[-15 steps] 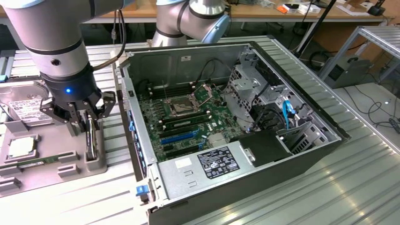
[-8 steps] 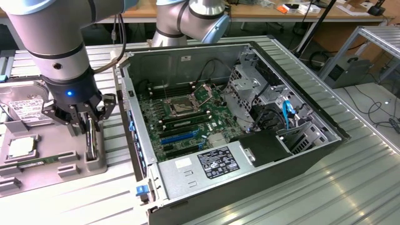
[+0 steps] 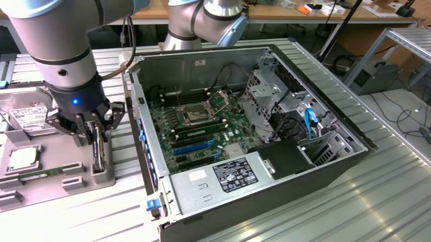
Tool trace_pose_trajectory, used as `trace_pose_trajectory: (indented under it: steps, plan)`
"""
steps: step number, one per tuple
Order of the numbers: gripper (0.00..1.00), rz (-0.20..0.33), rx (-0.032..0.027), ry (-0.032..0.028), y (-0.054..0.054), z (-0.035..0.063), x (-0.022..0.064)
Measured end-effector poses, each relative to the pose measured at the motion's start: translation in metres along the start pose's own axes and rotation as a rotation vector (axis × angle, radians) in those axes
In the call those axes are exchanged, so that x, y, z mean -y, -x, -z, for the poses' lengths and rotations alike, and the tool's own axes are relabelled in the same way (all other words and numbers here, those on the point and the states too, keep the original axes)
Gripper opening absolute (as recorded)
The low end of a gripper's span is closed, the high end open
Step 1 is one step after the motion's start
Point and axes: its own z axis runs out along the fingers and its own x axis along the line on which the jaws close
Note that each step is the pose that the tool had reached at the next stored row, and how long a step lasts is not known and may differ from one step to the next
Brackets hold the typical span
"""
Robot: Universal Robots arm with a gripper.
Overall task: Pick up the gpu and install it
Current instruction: 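Pick up the gpu and move the gpu toward the slot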
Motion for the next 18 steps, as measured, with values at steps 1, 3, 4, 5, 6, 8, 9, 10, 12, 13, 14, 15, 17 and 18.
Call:
trace_pose_trajectory:
  steps: [1, 3, 4, 5, 6, 8, 9, 10, 12, 13, 14, 15, 17, 18]
  plan:
    - [0.27, 0.0, 0.0002, 0.0001, 0.0001, 0.0, 0.0]
    - [0.27, 0.0, 0.0002, 0.0001, 0.0001, 0.0, 0.0]
    - [0.27, 0.0, 0.0002, 0.0001, 0.0001, 0.0, 0.0]
    - [0.27, 0.0, 0.0002, 0.0001, 0.0001, 0.0, 0.0]
    - [0.27, 0.0, 0.0002, 0.0001, 0.0001, 0.0, 0.0]
    - [0.27, 0.0, 0.0002, 0.0001, 0.0001, 0.0, 0.0]
    - [0.27, 0.0, 0.0002, 0.0001, 0.0001, 0.0, 0.0]
    - [0.27, 0.0, 0.0002, 0.0001, 0.0001, 0.0, 0.0]
    - [0.27, 0.0, 0.0003, 0.0003, 0.0001, 0.0, 0.0]
    - [0.27, 0.0, 0.0006, 0.0004, 0.0001, 0.0004, -0.0001]
    - [0.27, 0.0, 0.0003, 0.0002, 0.0001, 0.0015, 0.0]
    - [0.27, 0.0, 0.0002, 0.0001, 0.0001, 0.003, 0.0]
    - [0.27, 0.0, 0.0003, 0.0002, 0.0003, 0.0059, -0.0001]
    - [0.27, 0.0, 0.0002, 0.0001, 0.0003, 0.0082, -0.0001]
